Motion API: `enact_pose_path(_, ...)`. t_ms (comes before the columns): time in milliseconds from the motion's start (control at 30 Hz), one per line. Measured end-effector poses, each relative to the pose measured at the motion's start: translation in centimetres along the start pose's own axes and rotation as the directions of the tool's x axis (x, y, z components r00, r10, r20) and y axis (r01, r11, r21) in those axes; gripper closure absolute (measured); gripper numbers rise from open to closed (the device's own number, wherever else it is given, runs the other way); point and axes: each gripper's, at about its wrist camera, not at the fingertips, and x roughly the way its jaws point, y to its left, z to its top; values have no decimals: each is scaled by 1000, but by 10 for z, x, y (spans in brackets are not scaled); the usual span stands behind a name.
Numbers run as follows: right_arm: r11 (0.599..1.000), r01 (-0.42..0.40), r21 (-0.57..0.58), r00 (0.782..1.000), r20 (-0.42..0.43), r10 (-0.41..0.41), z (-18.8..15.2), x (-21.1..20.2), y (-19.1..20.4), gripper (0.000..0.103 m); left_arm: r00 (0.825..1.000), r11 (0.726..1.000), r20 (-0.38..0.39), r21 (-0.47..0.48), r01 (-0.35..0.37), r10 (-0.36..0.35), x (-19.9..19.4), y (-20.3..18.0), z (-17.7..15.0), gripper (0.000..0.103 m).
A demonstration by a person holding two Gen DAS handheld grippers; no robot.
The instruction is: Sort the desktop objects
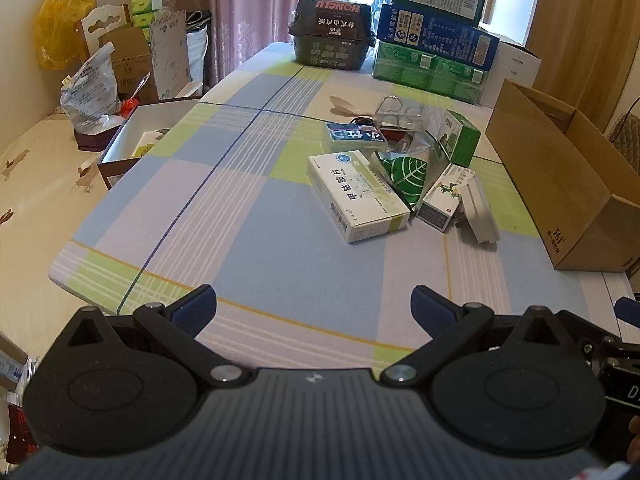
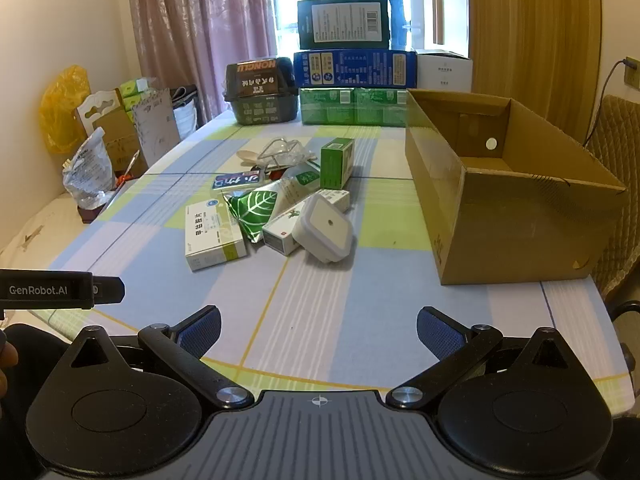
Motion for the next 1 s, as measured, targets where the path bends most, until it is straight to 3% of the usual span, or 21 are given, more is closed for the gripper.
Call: enact_pose_path(1000,998,-12,61,997,-74,17,-4,11,-9,2,1000,1000,-20,-2,0,-1,4,-1,0,1)
